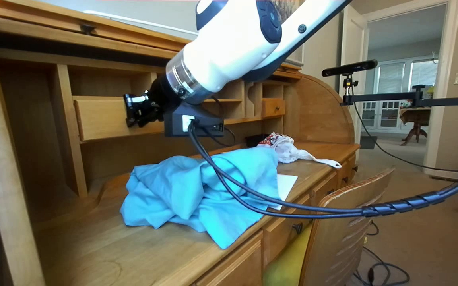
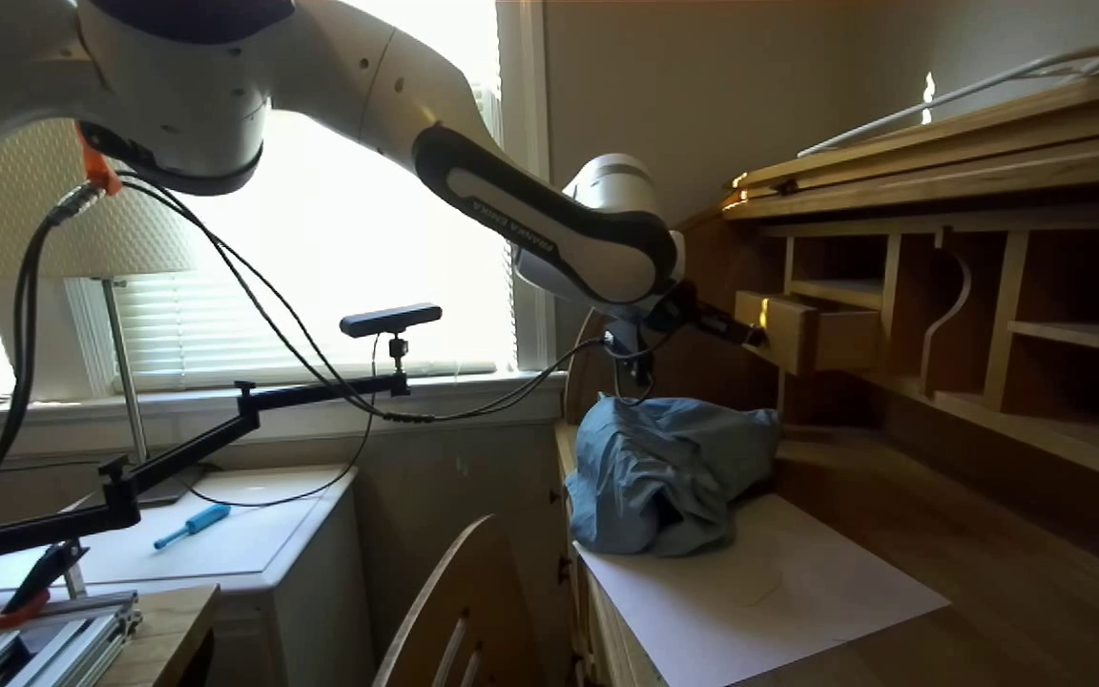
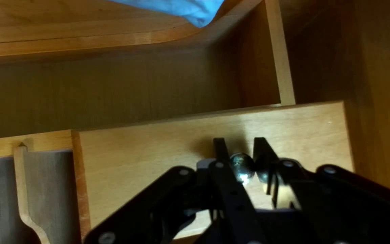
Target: Pull open the drawer
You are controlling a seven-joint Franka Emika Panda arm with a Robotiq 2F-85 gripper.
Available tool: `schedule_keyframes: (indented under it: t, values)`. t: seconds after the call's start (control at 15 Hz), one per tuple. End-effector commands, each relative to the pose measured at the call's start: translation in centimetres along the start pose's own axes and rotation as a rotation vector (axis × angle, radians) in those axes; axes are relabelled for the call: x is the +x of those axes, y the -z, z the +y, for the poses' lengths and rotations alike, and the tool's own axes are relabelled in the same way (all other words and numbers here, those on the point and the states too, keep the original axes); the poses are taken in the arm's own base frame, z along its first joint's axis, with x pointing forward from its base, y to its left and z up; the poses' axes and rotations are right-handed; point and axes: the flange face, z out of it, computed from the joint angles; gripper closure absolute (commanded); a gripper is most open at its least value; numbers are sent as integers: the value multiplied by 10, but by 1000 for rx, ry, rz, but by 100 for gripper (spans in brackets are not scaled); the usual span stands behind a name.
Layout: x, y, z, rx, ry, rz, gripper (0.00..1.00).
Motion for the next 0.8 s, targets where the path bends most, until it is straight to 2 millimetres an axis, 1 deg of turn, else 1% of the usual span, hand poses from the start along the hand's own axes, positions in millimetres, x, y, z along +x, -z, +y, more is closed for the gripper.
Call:
schedule_keyframes:
  t: [0.0,0.2,0.73]
  values:
    - [-3,14,-6,9,-13,-47,94]
    - [-9,9,-6,-4,12,-27,94]
    - [-11,1,-7,-7,54,12,94]
